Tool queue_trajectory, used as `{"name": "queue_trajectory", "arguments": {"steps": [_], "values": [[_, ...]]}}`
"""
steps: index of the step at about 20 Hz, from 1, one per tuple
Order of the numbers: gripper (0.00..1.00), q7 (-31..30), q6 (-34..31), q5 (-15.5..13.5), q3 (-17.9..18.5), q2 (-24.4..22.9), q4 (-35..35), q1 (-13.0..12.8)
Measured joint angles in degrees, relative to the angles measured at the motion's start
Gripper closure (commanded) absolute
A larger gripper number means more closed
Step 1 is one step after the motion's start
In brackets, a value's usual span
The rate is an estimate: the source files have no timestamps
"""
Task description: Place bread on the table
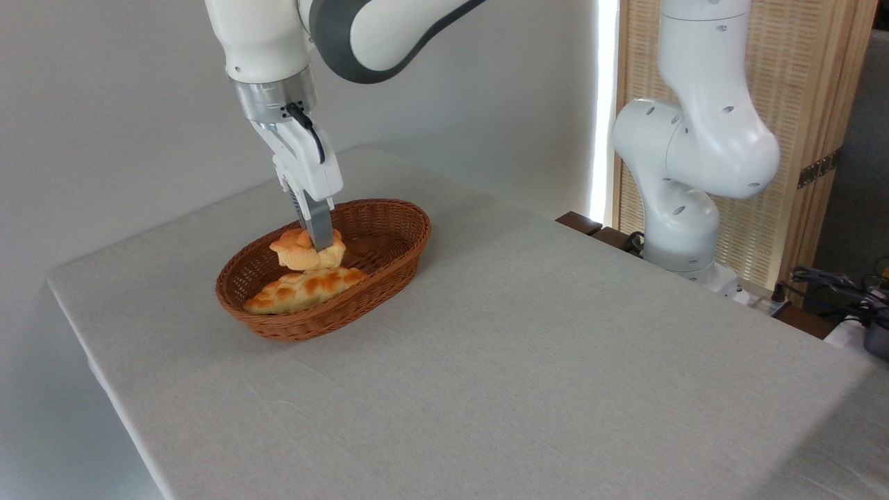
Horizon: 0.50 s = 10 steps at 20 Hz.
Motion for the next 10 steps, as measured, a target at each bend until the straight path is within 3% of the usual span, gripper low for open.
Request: {"name": "queue_trajectory", "arguments": {"steps": [5,10], "values": [[1.0,11.54,-1.84,0.59,2.87,-0.82,0.0,4.06],[1.0,20.15,-1.98,2.38,6.32,-0.9,-0.92,4.73]]}}
